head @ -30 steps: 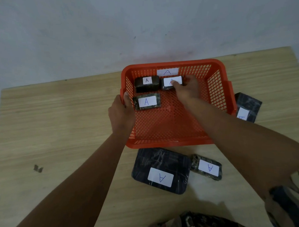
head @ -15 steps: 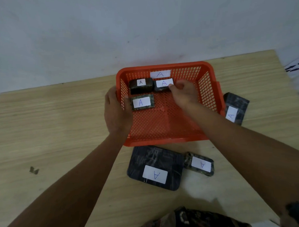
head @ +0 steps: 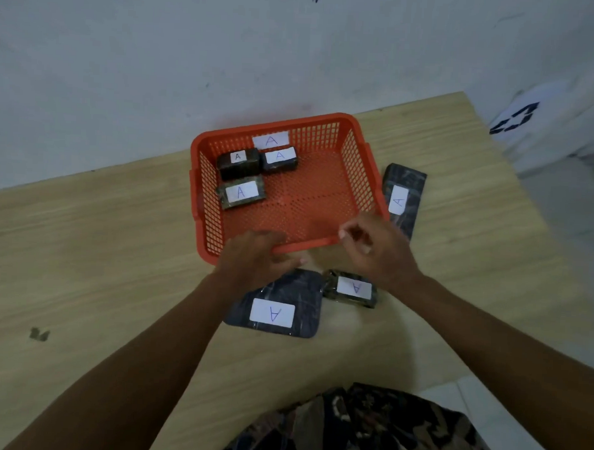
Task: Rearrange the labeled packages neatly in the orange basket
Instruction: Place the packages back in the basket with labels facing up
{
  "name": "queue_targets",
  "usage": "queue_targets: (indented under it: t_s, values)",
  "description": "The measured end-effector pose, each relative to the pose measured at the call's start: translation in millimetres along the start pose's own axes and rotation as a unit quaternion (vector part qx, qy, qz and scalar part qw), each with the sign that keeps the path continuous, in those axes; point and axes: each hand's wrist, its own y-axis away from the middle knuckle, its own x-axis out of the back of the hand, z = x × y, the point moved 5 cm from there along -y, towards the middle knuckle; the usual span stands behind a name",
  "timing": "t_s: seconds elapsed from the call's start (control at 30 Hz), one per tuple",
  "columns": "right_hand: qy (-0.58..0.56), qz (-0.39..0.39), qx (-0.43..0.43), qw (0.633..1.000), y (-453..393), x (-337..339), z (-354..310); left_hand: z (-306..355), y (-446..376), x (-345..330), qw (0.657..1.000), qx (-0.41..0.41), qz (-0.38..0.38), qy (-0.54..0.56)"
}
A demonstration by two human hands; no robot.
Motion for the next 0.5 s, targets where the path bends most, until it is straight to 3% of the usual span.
queue_targets:
  t_s: [0.13,0.27,0.5]
  values:
    - [0.058,-0.138,-0.031,0.988,41,-21,23,-10,4,-5,0.999,0.039,-0.022,-0.030]
    - [0.053,-0.312,-0.133,0.939,57,-39,39,-10,4,-3,0.997,0.049,-0.006,-0.054]
    - [0.076,-0.411,-0.126,0.900,55,-49,39,-9,2,-4,0.995,0.056,-0.019,-0.083]
